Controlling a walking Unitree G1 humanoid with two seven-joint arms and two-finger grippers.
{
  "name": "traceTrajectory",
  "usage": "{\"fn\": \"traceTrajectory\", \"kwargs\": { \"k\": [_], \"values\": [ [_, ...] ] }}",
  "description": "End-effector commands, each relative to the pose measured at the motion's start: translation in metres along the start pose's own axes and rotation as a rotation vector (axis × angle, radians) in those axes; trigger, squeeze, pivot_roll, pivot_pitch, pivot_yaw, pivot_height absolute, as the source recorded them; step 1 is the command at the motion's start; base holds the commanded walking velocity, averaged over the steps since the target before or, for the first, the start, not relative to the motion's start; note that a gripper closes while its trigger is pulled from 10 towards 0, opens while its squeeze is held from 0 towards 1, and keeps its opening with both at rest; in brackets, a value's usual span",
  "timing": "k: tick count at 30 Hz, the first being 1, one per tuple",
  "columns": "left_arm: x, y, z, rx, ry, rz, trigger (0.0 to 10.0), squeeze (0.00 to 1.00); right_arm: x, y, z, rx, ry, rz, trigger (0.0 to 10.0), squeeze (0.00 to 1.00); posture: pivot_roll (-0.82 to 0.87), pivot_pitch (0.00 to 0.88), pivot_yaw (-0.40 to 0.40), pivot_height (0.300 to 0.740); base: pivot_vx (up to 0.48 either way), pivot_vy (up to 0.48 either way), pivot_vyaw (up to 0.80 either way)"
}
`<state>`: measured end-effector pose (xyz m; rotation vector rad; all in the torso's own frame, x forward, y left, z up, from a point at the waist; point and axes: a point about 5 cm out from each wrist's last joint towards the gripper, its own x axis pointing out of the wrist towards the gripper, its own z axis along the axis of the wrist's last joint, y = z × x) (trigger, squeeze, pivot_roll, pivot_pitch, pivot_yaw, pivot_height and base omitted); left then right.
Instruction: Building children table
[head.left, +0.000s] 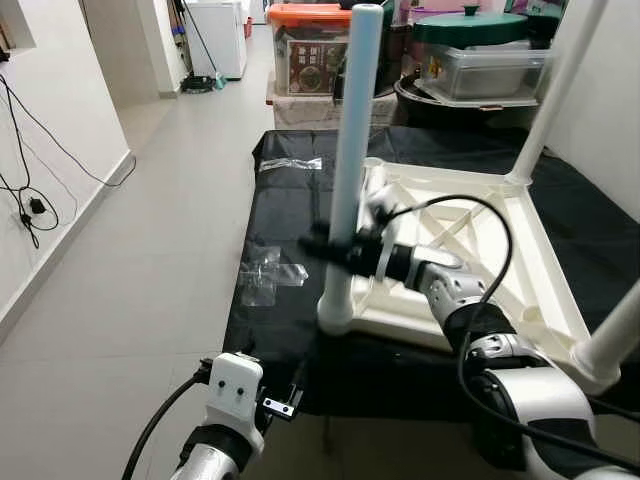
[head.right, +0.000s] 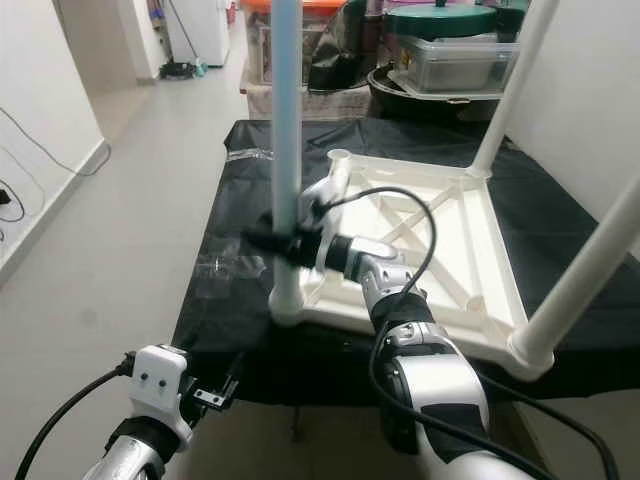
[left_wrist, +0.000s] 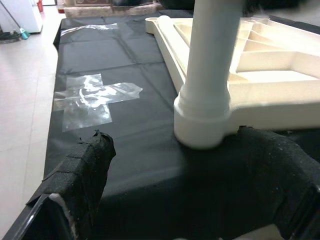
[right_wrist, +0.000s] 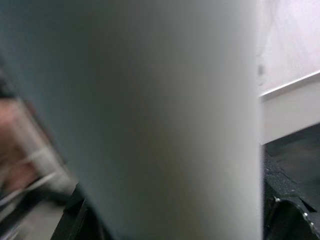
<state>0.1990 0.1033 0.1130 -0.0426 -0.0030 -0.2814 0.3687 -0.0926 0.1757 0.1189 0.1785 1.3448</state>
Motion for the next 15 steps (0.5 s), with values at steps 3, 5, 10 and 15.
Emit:
{"fn": "traceTrajectory", "kwargs": {
  "k": [3, 5, 10, 15],
  "values": [
    [-0.001, 0.001, -0.004, 0.001, 0.024, 0.007, 10.0, 0.0, 0.009, 0.007, 0.0, 0.006, 0.059, 0.132, 9.8, 0.0, 0.12, 0.0, -0.034, 0.74, 0.0, 0.0, 0.0],
    [-0.001, 0.001, -0.005, 0.0, 0.024, 0.007, 10.0, 0.0, 0.009, 0.006, 0.002, 0.002, 0.053, 0.115, 3.2, 0.0, 0.12, 0.0, -0.034, 0.74, 0.0, 0.0, 0.0],
    [-0.001, 0.001, -0.005, 0.0, 0.027, 0.006, 10.0, 0.0, 0.006, -0.006, 0.013, -0.094, -0.037, -0.106, 0.0, 0.0, 0.12, 0.0, -0.034, 0.74, 0.0, 0.0, 0.0],
    [-0.001, 0.001, -0.005, -0.001, 0.026, 0.005, 10.0, 0.0, 0.001, -0.018, 0.016, -0.122, -0.074, -0.351, 0.0, 0.0, 0.11, 0.0, -0.034, 0.74, 0.0, 0.0, 0.0]
  ]
}}
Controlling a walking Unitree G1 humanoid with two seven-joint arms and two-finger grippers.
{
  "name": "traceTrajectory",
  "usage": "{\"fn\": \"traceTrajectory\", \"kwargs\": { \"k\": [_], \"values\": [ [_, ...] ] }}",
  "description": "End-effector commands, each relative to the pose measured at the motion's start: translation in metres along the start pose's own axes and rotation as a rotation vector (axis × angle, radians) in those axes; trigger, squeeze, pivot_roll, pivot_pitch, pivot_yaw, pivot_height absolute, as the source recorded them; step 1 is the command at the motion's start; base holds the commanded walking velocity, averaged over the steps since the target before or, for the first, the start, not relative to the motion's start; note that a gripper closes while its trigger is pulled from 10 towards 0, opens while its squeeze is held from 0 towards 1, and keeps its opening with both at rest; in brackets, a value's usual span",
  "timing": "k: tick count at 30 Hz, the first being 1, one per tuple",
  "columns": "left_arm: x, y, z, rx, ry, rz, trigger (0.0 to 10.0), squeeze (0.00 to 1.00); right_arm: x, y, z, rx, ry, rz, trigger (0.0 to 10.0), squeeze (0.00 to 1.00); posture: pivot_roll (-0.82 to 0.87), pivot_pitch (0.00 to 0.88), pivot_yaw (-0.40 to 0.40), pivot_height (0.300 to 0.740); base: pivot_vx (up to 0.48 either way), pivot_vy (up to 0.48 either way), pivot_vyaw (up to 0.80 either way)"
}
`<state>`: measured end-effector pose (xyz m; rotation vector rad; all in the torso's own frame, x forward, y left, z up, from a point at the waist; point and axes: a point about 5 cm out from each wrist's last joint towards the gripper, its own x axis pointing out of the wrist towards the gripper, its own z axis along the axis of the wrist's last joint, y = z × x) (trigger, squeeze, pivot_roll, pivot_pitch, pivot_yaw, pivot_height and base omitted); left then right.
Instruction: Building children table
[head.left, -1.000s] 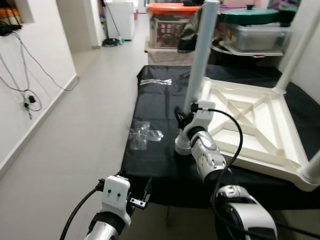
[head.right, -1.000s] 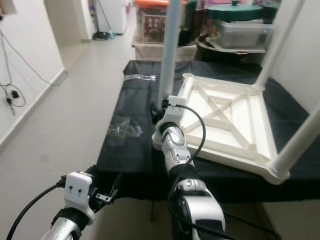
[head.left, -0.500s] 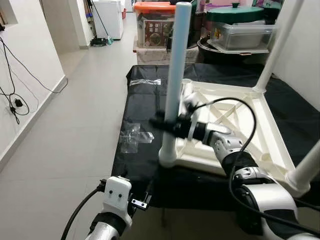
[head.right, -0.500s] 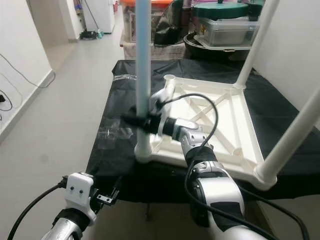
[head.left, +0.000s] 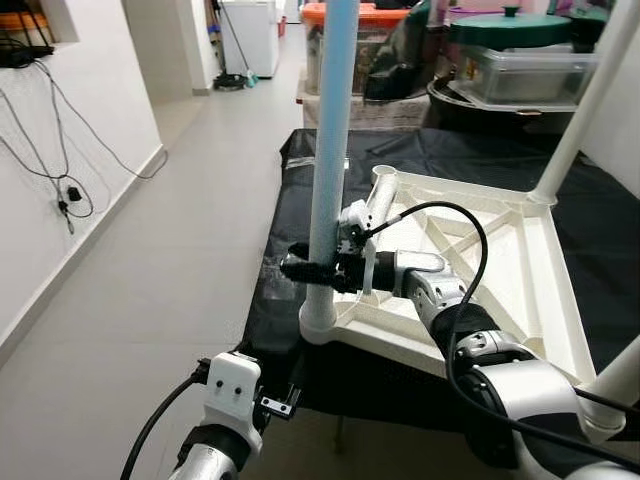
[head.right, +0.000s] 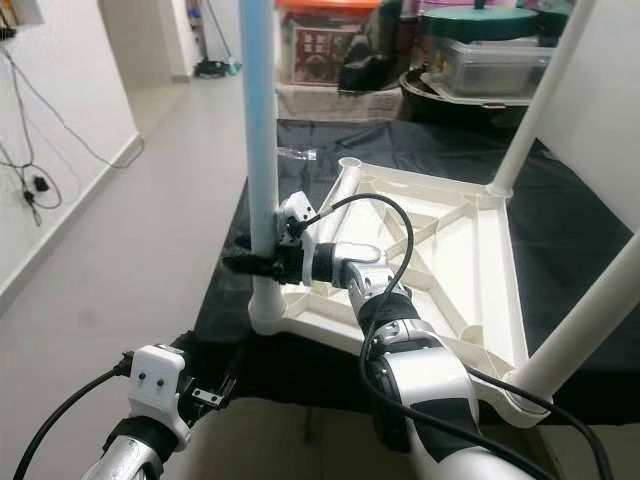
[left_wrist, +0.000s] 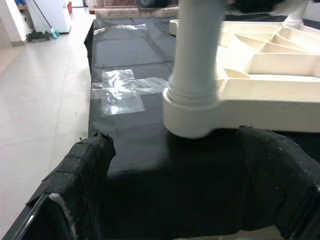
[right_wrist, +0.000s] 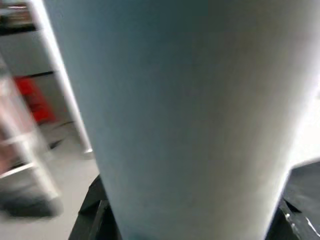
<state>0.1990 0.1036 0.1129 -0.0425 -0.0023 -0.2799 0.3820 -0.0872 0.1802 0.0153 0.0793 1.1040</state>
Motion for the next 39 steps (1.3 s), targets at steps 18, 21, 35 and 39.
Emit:
{"fn": "traceTrajectory", "kwargs": {
  "k": [18, 21, 35, 39],
  "values": [
    [-0.001, 0.003, -0.005, -0.001, 0.027, 0.0, 10.0, 0.0, -0.077, -0.037, -0.036, 0.195, -0.143, -1.472, 0.0, 0.0, 0.09, 0.0, -0.02, 0.74, 0.0, 0.0, 0.0],
    [-0.001, 0.003, -0.005, -0.003, 0.027, 0.0, 10.0, 0.0, -0.074, -0.036, -0.037, 0.188, -0.135, -1.458, 9.4, 0.0, 0.09, 0.0, -0.02, 0.74, 0.0, 0.0, 0.0],
    [0.001, 0.002, -0.007, -0.008, 0.029, -0.001, 10.0, 0.0, -0.043, -0.035, -0.008, 0.166, -0.268, -0.929, 10.0, 0.0, 0.05, 0.0, -0.016, 0.74, 0.0, 0.0, 0.0],
    [0.001, 0.002, -0.007, -0.008, 0.029, -0.001, 10.0, 0.0, -0.039, -0.033, -0.006, 0.172, -0.262, -0.841, 10.0, 0.0, 0.05, 0.0, -0.016, 0.74, 0.0, 0.0, 0.0]
  ]
}}
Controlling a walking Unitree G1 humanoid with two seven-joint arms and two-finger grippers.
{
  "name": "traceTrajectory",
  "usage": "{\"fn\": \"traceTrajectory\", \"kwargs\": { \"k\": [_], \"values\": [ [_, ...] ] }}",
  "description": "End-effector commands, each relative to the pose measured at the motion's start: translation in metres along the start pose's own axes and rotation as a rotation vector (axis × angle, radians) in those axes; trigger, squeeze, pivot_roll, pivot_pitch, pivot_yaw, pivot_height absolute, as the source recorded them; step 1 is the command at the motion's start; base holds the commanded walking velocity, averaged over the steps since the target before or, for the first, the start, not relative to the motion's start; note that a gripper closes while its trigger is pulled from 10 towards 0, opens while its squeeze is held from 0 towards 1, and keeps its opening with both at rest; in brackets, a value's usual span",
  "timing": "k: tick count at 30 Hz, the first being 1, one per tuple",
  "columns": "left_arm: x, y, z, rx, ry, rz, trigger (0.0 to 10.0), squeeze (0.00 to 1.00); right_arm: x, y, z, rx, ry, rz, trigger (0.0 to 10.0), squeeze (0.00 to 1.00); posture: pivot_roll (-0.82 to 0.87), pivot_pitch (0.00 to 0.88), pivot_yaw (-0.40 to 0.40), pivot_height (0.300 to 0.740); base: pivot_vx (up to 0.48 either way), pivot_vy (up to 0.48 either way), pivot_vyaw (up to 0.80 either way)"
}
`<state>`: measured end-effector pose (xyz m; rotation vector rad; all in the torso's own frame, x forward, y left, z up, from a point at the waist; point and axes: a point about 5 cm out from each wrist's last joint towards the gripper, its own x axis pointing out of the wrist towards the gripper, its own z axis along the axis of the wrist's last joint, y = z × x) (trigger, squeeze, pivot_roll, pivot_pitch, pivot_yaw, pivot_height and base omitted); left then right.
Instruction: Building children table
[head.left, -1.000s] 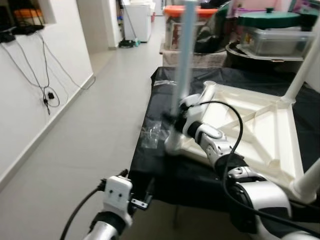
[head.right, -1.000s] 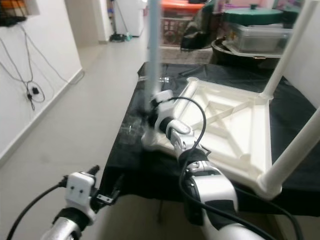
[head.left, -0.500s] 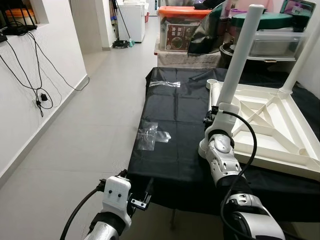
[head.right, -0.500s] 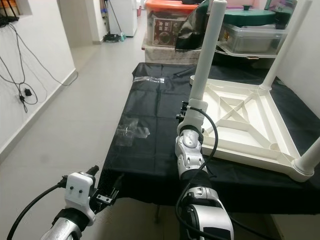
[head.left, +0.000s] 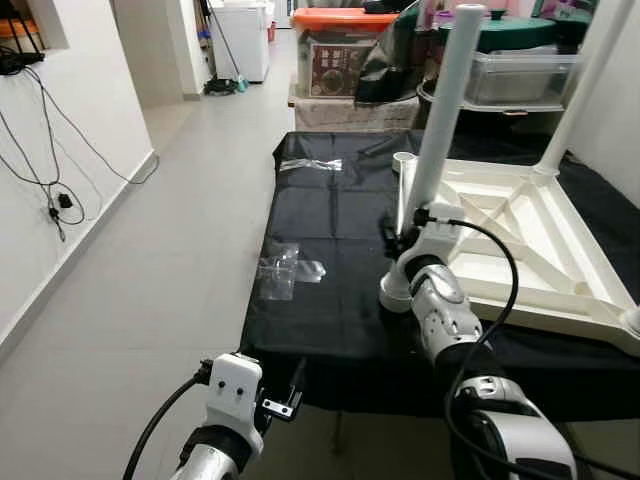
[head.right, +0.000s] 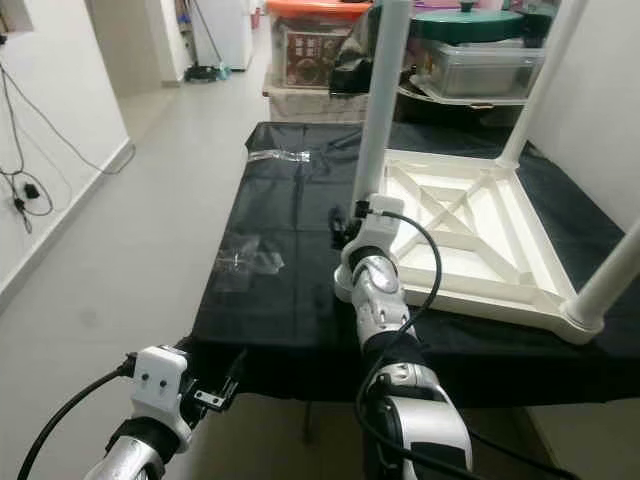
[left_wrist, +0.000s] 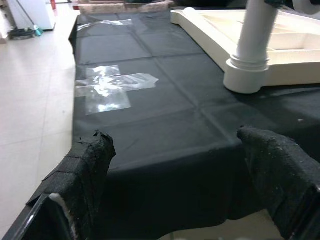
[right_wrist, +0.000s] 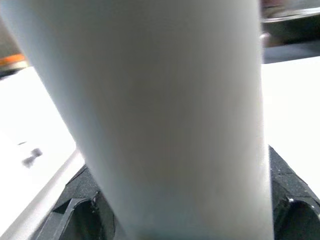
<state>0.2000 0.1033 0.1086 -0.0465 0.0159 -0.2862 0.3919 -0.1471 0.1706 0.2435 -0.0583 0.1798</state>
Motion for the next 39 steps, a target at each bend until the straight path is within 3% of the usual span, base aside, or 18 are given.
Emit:
{"fn": "traceTrajectory", "kwargs": {
  "k": [1, 2, 3, 5, 6, 8, 13, 20, 21, 23, 26, 28, 31, 34, 36, 37, 38, 39],
  "values": [
    [0.0, 0.002, -0.002, -0.001, 0.012, 0.004, 10.0, 0.0, 0.004, 0.011, 0.001, 0.017, 0.01, 0.064, 10.0, 0.0, 0.05, 0.0, -0.016, 0.74, 0.0, 0.0, 0.0],
    [0.0, 0.002, -0.002, -0.001, 0.012, 0.004, 10.0, 0.0, 0.005, 0.015, 0.001, 0.036, 0.047, 0.194, 10.0, 0.0, 0.06, 0.0, -0.008, 0.74, 0.0, 0.0, 0.0],
    [0.0, 0.002, -0.002, -0.001, 0.012, 0.004, 10.0, 0.0, 0.005, 0.015, 0.001, 0.036, 0.047, 0.194, 10.0, 0.0, 0.06, 0.0, -0.008, 0.74, 0.0, 0.0, 0.0],
    [-0.001, 0.002, -0.003, -0.001, 0.015, 0.002, 10.0, 0.0, 0.003, 0.027, 0.006, 0.049, 0.127, 0.536, 10.0, 0.0, 0.07, 0.0, -0.006, 0.74, 0.0, 0.0, 0.0],
    [-0.001, 0.002, -0.003, -0.001, 0.015, 0.002, 10.0, 0.0, 0.003, 0.027, 0.006, 0.049, 0.127, 0.536, 10.0, 0.0, 0.07, 0.0, -0.006, 0.74, 0.0, 0.0, 0.0],
    [0.0, 0.001, -0.004, 0.001, 0.016, 0.002, 10.0, 0.0, -0.007, 0.041, 0.005, 0.057, 0.24, 0.881, 10.0, 0.0, 0.1, 0.0, -0.024, 0.74, 0.0, 0.0, 0.0],
    [0.0, 0.0, -0.004, -0.001, 0.011, 0.008, 10.0, 0.0, -0.015, 0.051, 0.004, 0.038, 0.335, 1.147, 10.0, 0.0, 0.09, 0.0, -0.033, 0.74, 0.0, 0.0, 0.0],
    [0.0, 0.0, -0.004, -0.003, 0.01, 0.007, 10.0, 0.0, -0.015, 0.055, 0.011, 0.02, 0.341, 1.231, 10.0, 0.0, 0.09, 0.0, -0.036, 0.74, 0.0, 0.0, 0.0],
    [0.0, 0.0, -0.004, -0.004, 0.01, 0.007, 10.0, 0.0, -0.013, 0.058, 0.014, -0.002, 0.338, 1.243, 0.0, 0.0, 0.09, 0.0, -0.036, 0.74, 0.0, 0.0, 0.0],
    [0.0, 0.0, -0.004, -0.004, 0.01, 0.007, 10.0, 0.0, -0.013, 0.058, 0.014, -0.002, 0.338, 1.243, 0.0, 0.0, 0.09, 0.0, -0.036, 0.74, 0.0, 0.0, 0.0],
    [0.0, 0.0, -0.004, -0.004, 0.01, 0.009, 10.0, 0.0, -0.01, 0.059, 0.013, -0.054, 0.319, 1.198, 0.0, 0.0, 0.1, 0.0, -0.041, 0.74, 0.0, 0.0, 0.0],
    [0.0, 0.001, -0.003, -0.003, 0.01, 0.009, 10.0, 0.0, -0.001, 0.056, 0.01, -0.085, 0.243, 0.997, 0.0, 0.0, 0.09, 0.0, -0.037, 0.74, 0.0, 0.0, 0.0],
    [0.0, 0.001, -0.003, -0.003, 0.01, 0.009, 10.0, 0.0, 0.004, 0.054, 0.009, -0.077, 0.205, 0.873, 0.0, 0.0, 0.09, 0.0, -0.032, 0.74, 0.0, 0.0, 0.0],
    [0.0, 0.003, -0.003, 0.0, 0.012, 0.007, 10.0, 0.0, 0.015, 0.034, 0.008, -0.01, 0.092, 0.386, 0.0, 0.0, 0.09, 0.0, -0.025, 0.74, 0.0, 0.0, 0.0],
    [0.0, 0.003, -0.003, 0.001, 0.012, 0.007, 10.0, 0.0, 0.016, 0.033, 0.008, -0.009, 0.086, 0.355, 0.0, 0.0, 0.09, 0.0, -0.025, 0.74, 0.0, 0.0, 0.0],
    [0.0, 0.004, -0.003, 0.001, 0.014, 0.006, 10.0, 0.0, 0.014, 0.013, 0.005, -0.065, 0.083, 0.115, 0.0, 0.0, 0.09, 0.0, -0.023, 0.74, 0.0, 0.0, 0.0],
    [0.0, 0.004, -0.003, 0.001, 0.014, 0.006, 10.0, 0.0, 0.014, 0.013, 0.005, -0.065, 0.083, 0.115, 0.0, 0.0, 0.09, 0.0, -0.023, 0.74, 0.0, 0.0, 0.0],
    [0.0, 0.004, -0.004, 0.001, 0.014, 0.005, 10.0, 0.0, 0.011, -0.003, 0.004, -0.107, 0.075, -0.065, 0.0, 0.0, 0.09, 0.0, -0.023, 0.74, 0.0, 0.0, 0.0]
  ]
}}
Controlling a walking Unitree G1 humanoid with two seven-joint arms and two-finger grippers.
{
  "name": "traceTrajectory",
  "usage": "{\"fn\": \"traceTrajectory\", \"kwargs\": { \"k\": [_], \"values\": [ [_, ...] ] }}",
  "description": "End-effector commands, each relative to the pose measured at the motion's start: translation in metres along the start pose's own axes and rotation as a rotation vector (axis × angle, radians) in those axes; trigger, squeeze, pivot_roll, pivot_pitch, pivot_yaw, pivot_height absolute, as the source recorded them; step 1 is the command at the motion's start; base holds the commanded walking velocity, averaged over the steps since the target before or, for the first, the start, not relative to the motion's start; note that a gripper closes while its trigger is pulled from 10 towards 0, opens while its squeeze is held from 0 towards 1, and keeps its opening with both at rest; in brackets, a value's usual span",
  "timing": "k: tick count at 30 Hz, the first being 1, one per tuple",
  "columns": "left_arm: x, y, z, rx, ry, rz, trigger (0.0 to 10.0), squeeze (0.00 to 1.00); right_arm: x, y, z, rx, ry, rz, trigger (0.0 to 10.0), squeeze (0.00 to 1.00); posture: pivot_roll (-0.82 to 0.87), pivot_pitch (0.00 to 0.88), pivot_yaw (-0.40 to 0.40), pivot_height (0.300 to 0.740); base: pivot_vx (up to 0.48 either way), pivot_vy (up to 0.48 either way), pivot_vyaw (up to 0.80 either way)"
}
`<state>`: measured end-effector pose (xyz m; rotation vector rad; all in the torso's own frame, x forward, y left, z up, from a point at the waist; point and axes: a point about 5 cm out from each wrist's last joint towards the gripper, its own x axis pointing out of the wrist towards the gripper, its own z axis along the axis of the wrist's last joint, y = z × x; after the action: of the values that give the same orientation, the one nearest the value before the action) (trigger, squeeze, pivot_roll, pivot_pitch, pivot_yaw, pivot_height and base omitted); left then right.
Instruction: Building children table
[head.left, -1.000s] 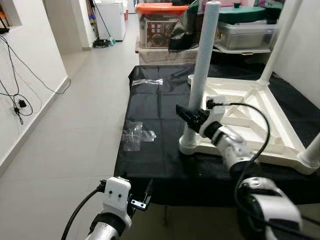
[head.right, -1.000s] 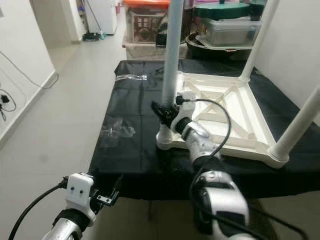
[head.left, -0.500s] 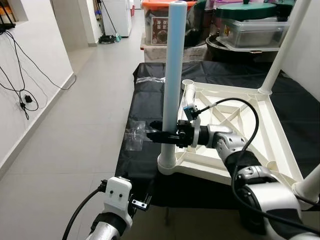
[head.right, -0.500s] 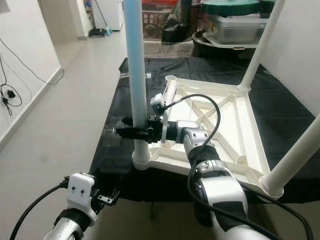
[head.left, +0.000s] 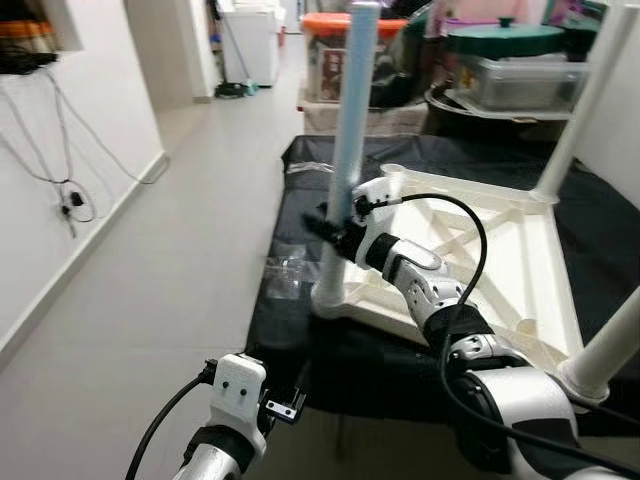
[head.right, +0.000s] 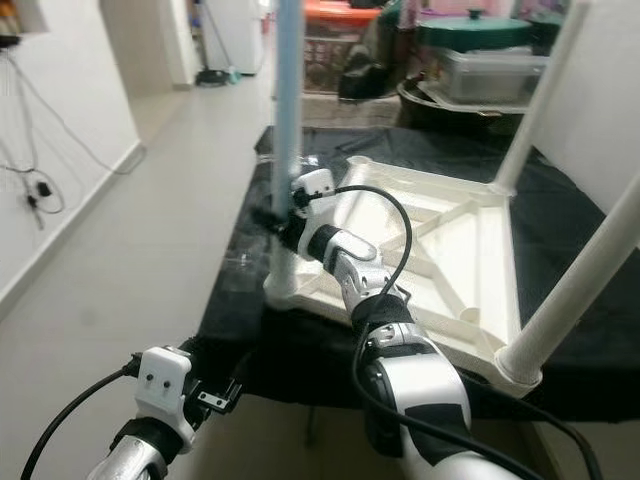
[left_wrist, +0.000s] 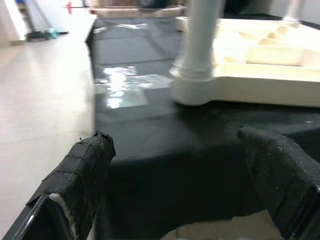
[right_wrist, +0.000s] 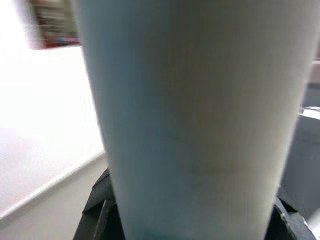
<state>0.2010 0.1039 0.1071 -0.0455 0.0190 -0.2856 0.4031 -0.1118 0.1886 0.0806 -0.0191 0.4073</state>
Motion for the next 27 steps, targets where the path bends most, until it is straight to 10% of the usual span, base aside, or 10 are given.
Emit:
{"fn": "traceTrajectory", "kwargs": {
  "k": [1, 4, 13, 14, 16, 17, 19, 24, 25, 27],
  "values": [
    [-0.001, 0.003, -0.002, 0.001, 0.012, 0.004, 10.0, 0.0, -0.021, -0.044, -0.013, 0.029, 0.014, -0.409, 0.0, 0.0, 0.09, 0.0, -0.023, 0.74, 0.0, 0.0, 0.0],
    [-0.001, 0.002, -0.002, 0.002, 0.012, 0.002, 10.0, 0.0, -0.041, -0.046, -0.031, 0.079, 0.012, -0.689, 0.0, 0.0, 0.08, 0.0, -0.019, 0.74, 0.0, 0.0, 0.0],
    [0.0, 0.002, -0.002, -0.002, 0.01, 0.002, 10.0, 0.0, -0.04, -0.038, -0.027, 0.098, -0.009, -0.795, 0.0, 0.0, 0.07, 0.0, -0.018, 0.74, 0.0, 0.0, 0.0],
    [0.0, 0.002, -0.001, -0.002, 0.009, 0.002, 10.0, 0.0, -0.036, -0.035, -0.025, 0.092, -0.008, -0.744, 9.1, 0.0, 0.07, 0.0, -0.018, 0.74, 0.0, 0.0, 0.0],
    [0.0, 0.001, -0.001, -0.003, 0.009, 0.002, 10.0, 0.0, -0.032, -0.031, -0.023, 0.113, -0.021, -0.696, 10.0, 0.0, 0.07, 0.0, -0.018, 0.74, 0.0, 0.0, 0.0],
    [0.001, 0.001, -0.001, -0.006, 0.008, 0.003, 10.0, 0.0, -0.028, -0.025, -0.017, 0.108, -0.061, -0.615, 10.0, 0.85, 0.06, 0.0, -0.023, 0.74, 0.0, 0.0, 0.0],
    [0.001, 0.0, -0.001, -0.01, 0.006, 0.006, 10.0, 0.0, -0.023, -0.016, -0.009, 0.118, -0.115, -0.517, 10.0, 1.0, 0.05, 0.0, -0.026, 0.74, 0.0, 0.0, 0.0],
    [0.001, 0.0, -0.001, -0.013, 0.007, 0.005, 10.0, 0.0, -0.019, -0.01, -0.003, 0.154, -0.149, -0.406, 10.0, 1.0, 0.04, 0.0, -0.017, 0.74, 0.0, 0.0, 0.0],
    [0.001, 0.0, -0.001, -0.012, 0.008, 0.004, 10.0, 0.0, -0.016, -0.008, 0.0, 0.185, -0.162, -0.305, 10.0, 0.0, 0.04, 0.0, -0.017, 0.74, 0.0, 0.0, 0.0],
    [0.001, 0.001, -0.001, -0.012, 0.008, 0.003, 10.0, 0.0, -0.014, -0.006, 0.001, 0.207, -0.173, -0.237, 10.0, 0.0, 0.04, 0.0, -0.017, 0.74, 0.0, 0.0, 0.0]
  ]
}}
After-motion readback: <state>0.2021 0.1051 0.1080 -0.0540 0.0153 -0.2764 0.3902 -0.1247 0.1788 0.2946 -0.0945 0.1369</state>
